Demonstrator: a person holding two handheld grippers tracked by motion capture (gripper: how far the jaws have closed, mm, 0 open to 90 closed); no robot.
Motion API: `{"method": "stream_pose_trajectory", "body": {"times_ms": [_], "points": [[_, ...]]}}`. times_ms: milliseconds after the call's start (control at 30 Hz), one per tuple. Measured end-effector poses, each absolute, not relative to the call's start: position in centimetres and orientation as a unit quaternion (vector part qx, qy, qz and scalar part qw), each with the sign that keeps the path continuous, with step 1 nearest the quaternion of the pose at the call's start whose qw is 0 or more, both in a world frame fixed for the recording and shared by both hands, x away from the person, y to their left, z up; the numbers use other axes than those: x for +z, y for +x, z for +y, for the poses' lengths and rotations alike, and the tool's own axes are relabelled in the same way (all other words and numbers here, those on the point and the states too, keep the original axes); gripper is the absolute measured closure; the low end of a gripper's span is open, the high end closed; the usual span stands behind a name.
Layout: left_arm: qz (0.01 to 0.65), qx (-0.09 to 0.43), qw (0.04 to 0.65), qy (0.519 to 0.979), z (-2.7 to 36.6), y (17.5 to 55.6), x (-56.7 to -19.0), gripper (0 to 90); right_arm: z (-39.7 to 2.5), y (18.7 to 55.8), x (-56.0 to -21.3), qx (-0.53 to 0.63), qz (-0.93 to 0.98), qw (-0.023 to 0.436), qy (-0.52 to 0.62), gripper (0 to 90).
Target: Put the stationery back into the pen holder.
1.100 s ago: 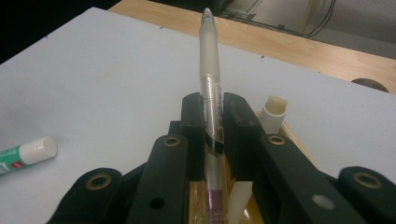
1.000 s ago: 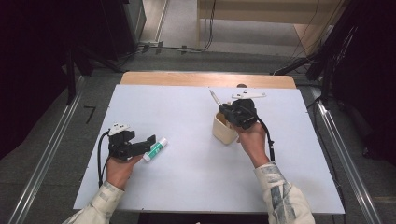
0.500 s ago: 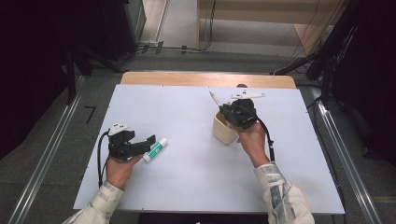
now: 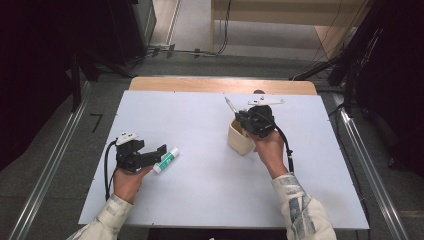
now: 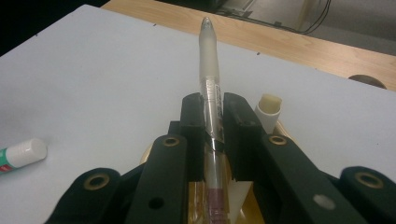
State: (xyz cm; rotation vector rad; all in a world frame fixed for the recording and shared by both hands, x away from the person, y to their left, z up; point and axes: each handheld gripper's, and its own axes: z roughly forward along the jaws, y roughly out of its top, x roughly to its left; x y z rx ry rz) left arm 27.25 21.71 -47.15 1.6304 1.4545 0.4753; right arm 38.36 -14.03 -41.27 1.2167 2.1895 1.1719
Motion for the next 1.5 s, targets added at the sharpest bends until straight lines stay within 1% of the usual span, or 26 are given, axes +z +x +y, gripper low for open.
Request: {"method": "stream_pose_trajectory", "body": {"times_ms": [500, 867, 1033, 1100, 1167, 1367, 1500], "points": [[0.585, 0.192, 0.438, 0.655, 21.7, 27.2, -47.1, 11.4, -14.0, 38.4, -41.4, 0.411, 0.781, 0.183, 0.433, 76.3], [0.585, 0.191, 0.437, 0.656, 21.7, 27.2, -47.1, 11.5, -14.2, 38.2, -41.1, 0.412, 0.780, 0.181, 0.435, 73.9], [0.584, 0.190, 0.436, 0.658, 21.7, 27.2, -47.2, 11.5, -14.3, 38.1, -40.9, 0.417, 0.779, 0.177, 0.434, 70.3], [0.584, 0.190, 0.437, 0.658, 21.7, 27.2, -47.2, 11.5, -14.4, 37.9, -40.8, 0.418, 0.780, 0.176, 0.431, 66.6], [0.583, 0.190, 0.436, 0.658, 21.7, 27.2, -47.2, 11.5, -14.6, 37.7, -40.7, 0.422, 0.778, 0.177, 0.430, 65.3], [0.582, 0.189, 0.434, 0.661, 21.6, 27.2, -47.2, 11.5, -15.4, 36.7, -39.9, 0.439, 0.776, 0.179, 0.416, 48.6], [0.581, 0.190, 0.433, 0.662, 21.6, 27.3, -47.3, 11.5, -16.1, 36.0, -39.5, 0.445, 0.775, 0.181, 0.410, 40.8]]}}
